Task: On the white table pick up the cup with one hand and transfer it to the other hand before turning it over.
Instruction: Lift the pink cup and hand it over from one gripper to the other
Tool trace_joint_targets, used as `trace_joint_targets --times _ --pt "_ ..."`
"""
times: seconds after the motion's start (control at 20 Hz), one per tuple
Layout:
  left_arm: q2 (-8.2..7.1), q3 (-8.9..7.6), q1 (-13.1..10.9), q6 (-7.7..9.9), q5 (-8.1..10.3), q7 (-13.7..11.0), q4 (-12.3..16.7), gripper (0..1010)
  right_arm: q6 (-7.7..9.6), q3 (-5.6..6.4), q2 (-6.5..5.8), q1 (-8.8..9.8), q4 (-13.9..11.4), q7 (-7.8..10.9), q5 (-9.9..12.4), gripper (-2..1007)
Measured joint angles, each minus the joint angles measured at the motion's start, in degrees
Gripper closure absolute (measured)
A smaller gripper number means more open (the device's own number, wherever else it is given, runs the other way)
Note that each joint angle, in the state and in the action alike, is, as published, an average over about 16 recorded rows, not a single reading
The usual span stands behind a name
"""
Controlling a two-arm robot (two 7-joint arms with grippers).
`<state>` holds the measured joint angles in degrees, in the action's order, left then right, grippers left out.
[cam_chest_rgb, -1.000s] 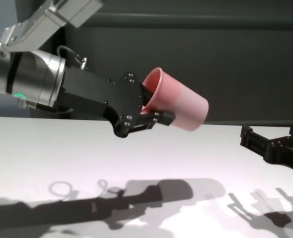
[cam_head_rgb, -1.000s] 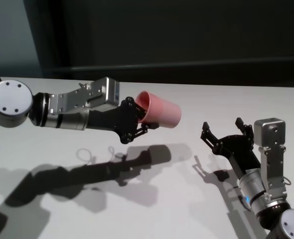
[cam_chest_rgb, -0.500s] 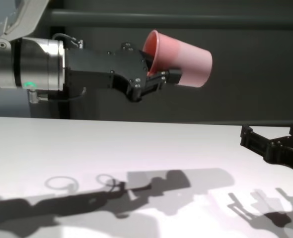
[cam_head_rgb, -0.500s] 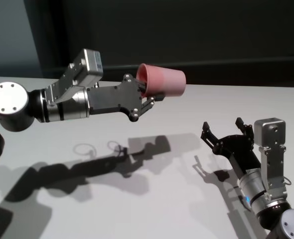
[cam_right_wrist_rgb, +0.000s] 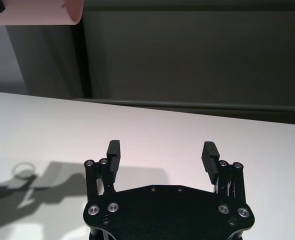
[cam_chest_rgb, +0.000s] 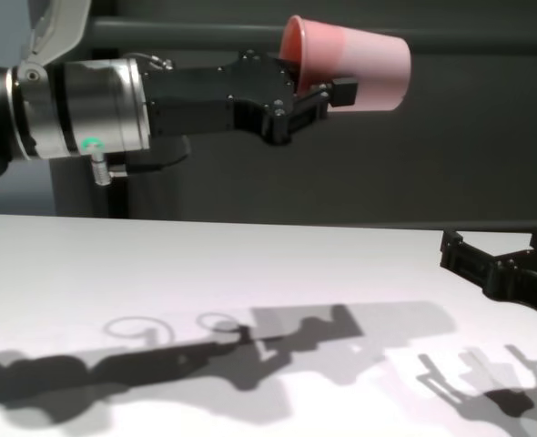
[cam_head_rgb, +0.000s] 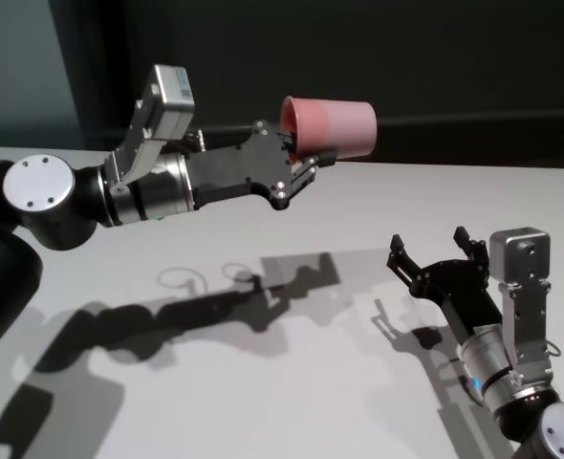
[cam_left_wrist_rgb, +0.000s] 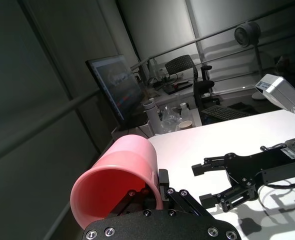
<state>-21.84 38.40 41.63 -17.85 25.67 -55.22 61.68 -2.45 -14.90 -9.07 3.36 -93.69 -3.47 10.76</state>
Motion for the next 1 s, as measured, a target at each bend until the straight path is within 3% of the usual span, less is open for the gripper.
trace_joint_targets --times 0.5,1.0 --pt "4.24 0.43 2.41 -1.17 1.25 -2.05 -5.02 967 0.0 0.0 0.0 0.0 0.0 0.0 0.0 3" --pt "6.82 1.17 4.07 -1.74 1.55 -3.76 -8.23 967 0.0 0.0 0.0 0.0 0.0 0.0 0.0 3"
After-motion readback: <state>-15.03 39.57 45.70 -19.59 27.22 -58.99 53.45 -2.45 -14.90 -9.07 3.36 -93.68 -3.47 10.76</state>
